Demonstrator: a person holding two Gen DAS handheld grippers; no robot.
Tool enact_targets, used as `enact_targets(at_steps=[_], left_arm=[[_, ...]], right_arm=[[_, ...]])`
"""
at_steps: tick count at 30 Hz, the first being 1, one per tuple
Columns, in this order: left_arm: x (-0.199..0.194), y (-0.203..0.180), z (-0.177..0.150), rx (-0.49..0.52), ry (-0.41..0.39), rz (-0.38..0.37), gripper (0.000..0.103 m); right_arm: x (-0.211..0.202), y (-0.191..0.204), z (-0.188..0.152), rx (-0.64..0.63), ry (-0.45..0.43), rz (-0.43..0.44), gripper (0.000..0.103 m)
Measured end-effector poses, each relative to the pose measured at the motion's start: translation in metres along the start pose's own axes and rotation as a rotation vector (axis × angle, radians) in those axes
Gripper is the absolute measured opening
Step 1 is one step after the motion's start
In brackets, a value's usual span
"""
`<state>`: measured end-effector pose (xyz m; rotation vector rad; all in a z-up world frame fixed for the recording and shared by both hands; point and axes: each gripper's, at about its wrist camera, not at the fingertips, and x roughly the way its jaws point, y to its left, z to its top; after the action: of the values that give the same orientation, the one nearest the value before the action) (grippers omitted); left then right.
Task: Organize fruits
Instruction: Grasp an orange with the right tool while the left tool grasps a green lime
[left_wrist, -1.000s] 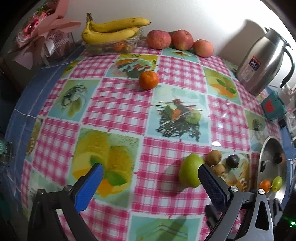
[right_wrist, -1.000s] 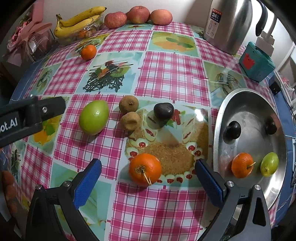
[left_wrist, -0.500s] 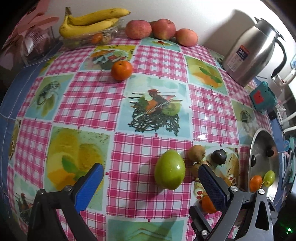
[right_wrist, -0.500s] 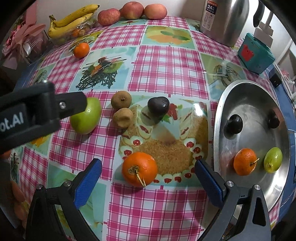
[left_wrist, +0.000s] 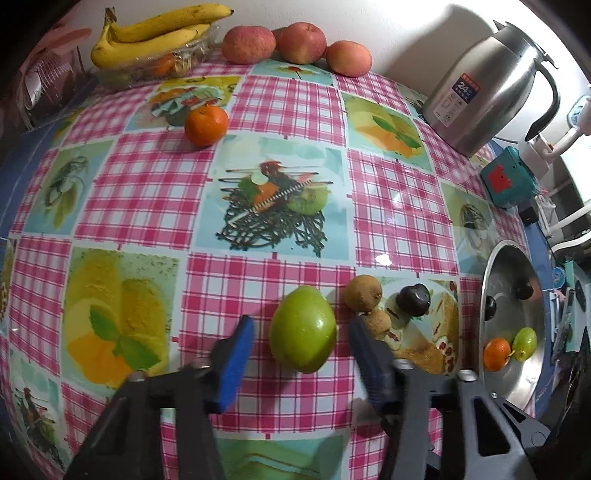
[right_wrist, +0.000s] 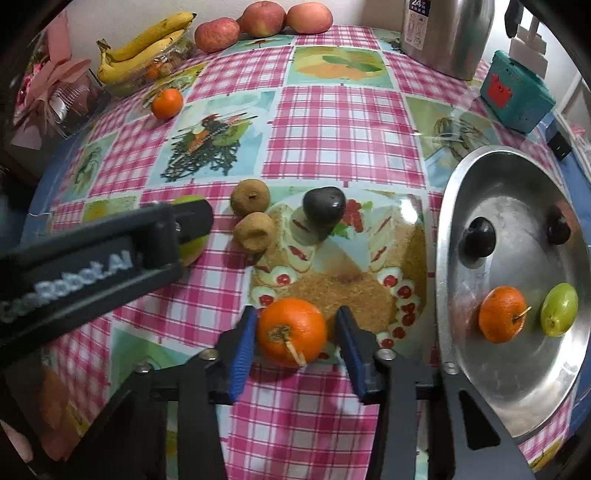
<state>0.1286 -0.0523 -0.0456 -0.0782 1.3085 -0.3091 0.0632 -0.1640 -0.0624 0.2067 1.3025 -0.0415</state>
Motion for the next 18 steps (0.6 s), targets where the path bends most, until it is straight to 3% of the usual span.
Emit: enact_targets(at_steps=[2,18], left_arm=[[0.0,-0.001,-0.001,0.004,0.004,0.003,0.041],[-0.035,0.002,0.005,-0.033,-0.079,-0.039,0.04]], right_arm=[[-0.002,0.001,0.001,0.001,-0.004,0.002,0.039],[-0.05,-0.003,0.004,0.03,-0.109,0.068,0.038]])
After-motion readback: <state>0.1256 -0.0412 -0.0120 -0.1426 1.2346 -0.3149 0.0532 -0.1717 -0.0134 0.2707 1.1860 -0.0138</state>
